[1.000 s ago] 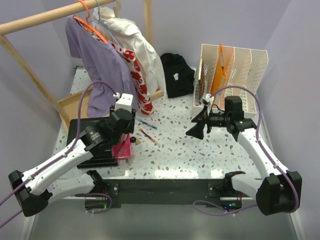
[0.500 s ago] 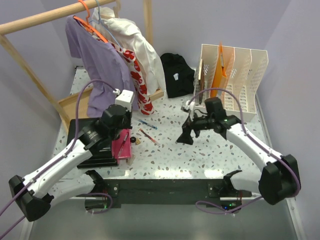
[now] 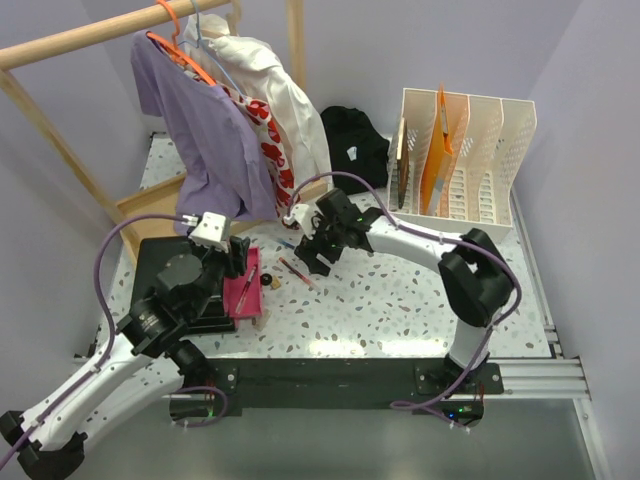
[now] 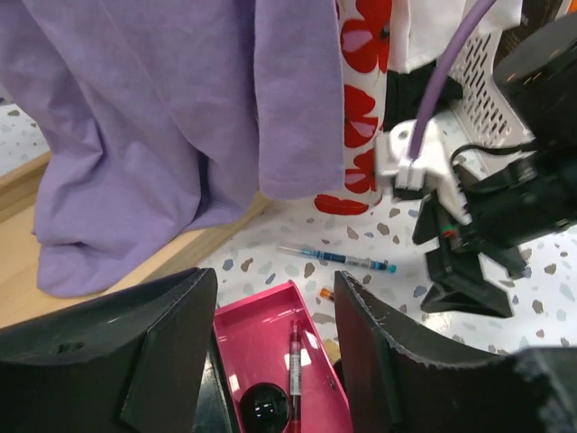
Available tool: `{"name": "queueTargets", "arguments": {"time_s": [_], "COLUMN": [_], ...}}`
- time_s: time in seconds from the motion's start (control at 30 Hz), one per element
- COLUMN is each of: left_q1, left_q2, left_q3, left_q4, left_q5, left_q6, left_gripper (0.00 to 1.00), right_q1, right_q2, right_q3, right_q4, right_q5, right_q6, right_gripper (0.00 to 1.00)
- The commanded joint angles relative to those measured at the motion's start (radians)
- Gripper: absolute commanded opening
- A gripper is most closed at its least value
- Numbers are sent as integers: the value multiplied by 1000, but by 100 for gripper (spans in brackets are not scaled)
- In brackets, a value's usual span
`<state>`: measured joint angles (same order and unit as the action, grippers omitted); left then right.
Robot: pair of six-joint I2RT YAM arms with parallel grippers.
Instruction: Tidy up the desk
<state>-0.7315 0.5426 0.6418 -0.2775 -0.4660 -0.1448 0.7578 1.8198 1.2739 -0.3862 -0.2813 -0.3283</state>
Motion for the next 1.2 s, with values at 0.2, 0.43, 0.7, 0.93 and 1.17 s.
{"name": "queueTargets", "arguments": {"time_s": [0.2, 0.43, 0.7, 0.93, 1.17], "left_q1": [7, 7, 9, 15, 15], "left_q2": [-29, -32, -49, -125, -142], "left_q3": [-5, -1, -1, -30, -36], "left_q4": [64, 55, 57, 95, 116], "left_q5": [-17, -16, -7, 67, 110], "left_q6": [40, 47, 48, 40, -1], "left_gripper": [62, 63, 64, 84, 88], "right_q1": [40, 40, 41, 40, 37], "right_q2": [162, 251, 259, 138, -45], "right_q3": [171, 240, 214, 101, -70], "right_q4": [37, 10, 3, -19, -29], "right_q5": [195, 180, 215, 235, 200], "right_q6": [17, 15, 12, -14, -38], "right_gripper": [69, 56, 23, 0, 0]}}
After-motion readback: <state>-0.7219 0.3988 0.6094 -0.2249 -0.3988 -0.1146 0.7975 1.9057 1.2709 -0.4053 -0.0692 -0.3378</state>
